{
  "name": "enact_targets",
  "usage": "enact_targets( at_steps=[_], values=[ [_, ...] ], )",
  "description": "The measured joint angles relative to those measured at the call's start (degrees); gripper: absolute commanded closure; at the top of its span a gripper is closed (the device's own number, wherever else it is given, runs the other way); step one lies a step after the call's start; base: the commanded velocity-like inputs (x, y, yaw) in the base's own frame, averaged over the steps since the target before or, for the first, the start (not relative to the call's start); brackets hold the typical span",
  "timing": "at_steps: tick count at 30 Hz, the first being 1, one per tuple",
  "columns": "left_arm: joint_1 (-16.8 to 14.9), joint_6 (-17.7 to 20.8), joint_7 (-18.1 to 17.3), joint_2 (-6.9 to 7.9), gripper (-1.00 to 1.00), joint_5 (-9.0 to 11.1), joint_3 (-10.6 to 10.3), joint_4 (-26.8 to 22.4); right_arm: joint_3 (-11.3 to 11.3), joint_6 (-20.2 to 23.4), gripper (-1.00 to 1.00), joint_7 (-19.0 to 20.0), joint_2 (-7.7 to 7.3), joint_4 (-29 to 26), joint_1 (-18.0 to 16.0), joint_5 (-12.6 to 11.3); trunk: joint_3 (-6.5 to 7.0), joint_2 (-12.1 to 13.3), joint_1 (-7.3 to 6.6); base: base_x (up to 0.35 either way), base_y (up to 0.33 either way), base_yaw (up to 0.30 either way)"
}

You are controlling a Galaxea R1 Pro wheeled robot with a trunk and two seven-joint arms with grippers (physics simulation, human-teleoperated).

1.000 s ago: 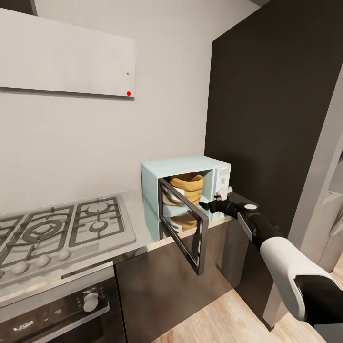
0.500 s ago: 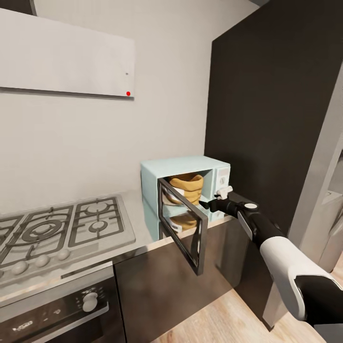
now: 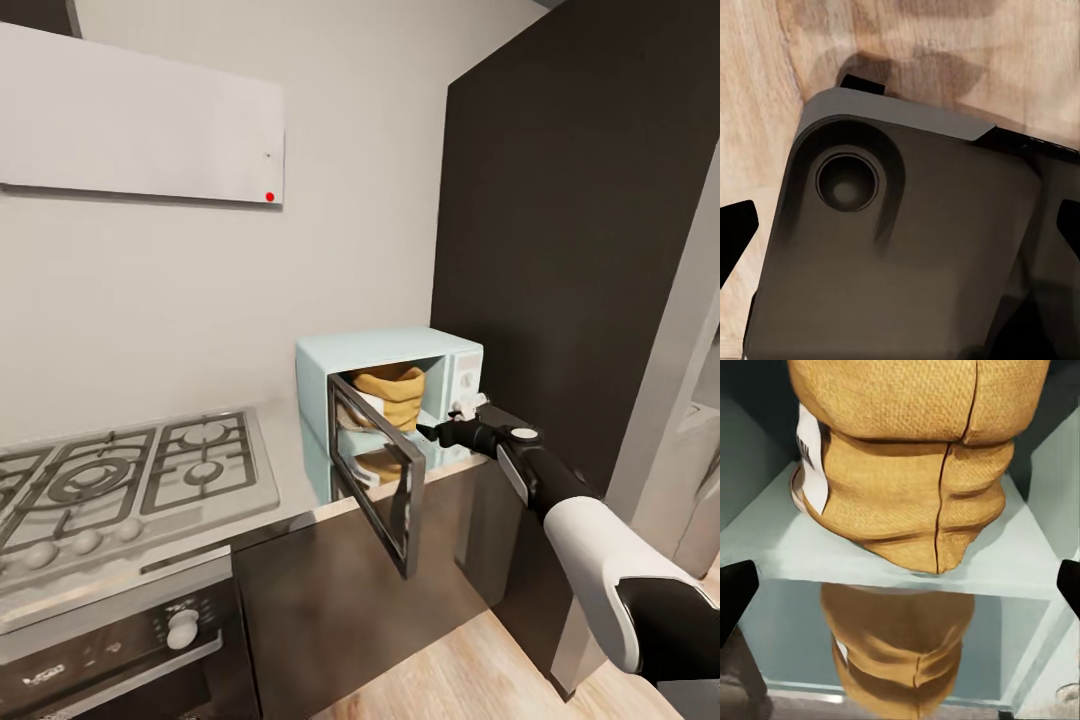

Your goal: In the kitchen, take the popcorn bag from the countertop, put it into the microwave, and heat it until the popcorn is cooked so the cooked popcorn ends up inside the bag.

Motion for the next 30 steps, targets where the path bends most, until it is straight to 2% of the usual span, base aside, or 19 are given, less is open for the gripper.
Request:
enact_targets(
  at_steps=[8,22,28,30],
  values=[
    [0.00,0.00,-0.01,0.00,-1.00,0.00,0.02,0.00,-0.01,0.20,-1.00,-0.01,-0.26,0.02,0.00,-0.20,0.00,0.00,0.00,0.000,0.000,0.221],
    [0.00,0.00,0.00,-0.02,-1.00,0.00,0.05,0.00,-0.49,-0.35,-1.00,-0.40,-0.80,-0.41,0.01,-0.24,0.01,0.00,0.00,0.000,0.000,0.007],
    [0.00,0.00,-0.01,0.00,-1.00,0.00,0.00,0.00,-0.96,-0.27,-1.00,-4.80,-0.77,-0.56,0.01,-0.33,0.01,0.00,0.00,0.000,0.000,0.000],
    [0.00,0.00,0.00,-0.03,-1.00,0.00,0.00,0.00,-0.97,-0.22,-1.00,-5.03,-0.74,-0.59,0.01,-0.33,0.01,0.00,0.00,0.000,0.000,0.000]
  ],
)
